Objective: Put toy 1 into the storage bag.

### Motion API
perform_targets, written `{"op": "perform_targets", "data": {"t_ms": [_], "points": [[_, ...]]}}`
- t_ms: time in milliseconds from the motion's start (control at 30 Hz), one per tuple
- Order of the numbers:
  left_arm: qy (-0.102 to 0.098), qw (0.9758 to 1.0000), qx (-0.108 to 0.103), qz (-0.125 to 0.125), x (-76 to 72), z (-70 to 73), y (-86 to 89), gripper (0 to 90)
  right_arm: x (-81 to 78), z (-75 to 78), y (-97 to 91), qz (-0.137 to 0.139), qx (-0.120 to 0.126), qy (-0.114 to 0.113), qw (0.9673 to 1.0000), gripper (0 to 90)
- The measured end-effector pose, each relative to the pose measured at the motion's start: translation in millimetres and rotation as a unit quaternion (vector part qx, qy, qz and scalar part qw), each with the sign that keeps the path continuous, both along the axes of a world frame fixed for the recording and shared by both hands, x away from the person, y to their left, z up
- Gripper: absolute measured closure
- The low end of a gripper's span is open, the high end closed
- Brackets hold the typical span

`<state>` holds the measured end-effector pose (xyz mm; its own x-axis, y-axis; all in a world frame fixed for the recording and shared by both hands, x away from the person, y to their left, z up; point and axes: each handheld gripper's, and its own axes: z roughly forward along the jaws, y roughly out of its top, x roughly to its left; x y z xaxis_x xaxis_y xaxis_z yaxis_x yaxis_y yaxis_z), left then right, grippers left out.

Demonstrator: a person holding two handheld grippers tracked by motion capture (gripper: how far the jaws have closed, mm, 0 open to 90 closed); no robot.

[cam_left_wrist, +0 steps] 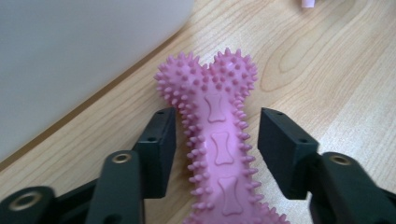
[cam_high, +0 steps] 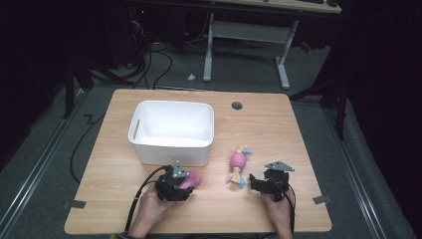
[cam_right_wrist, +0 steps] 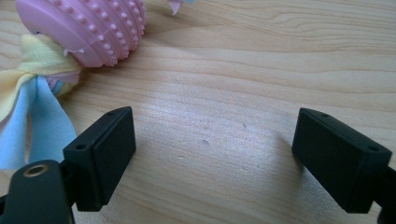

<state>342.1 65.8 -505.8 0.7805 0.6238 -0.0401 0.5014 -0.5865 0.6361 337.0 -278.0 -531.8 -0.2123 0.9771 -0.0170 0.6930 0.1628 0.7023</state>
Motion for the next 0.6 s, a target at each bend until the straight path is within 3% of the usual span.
{"op": "perform_targets", "data": {"t_ms": [233, 600], "points": [[0.005, 0.9999, -0.002, 0.009, 1.4, 0.9, 0.5, 55.7, -0.1, 0.0, 0.1, 0.0, 0.0, 0.0, 1.0, 13.6], [-0.003, 1.0, 0.003, -0.002, -1.3, 3.1, -0.7, 58.9, -0.3, 0.0, 0.1, 0.001, 0.0, -0.001, 1.0, 14.0]]}}
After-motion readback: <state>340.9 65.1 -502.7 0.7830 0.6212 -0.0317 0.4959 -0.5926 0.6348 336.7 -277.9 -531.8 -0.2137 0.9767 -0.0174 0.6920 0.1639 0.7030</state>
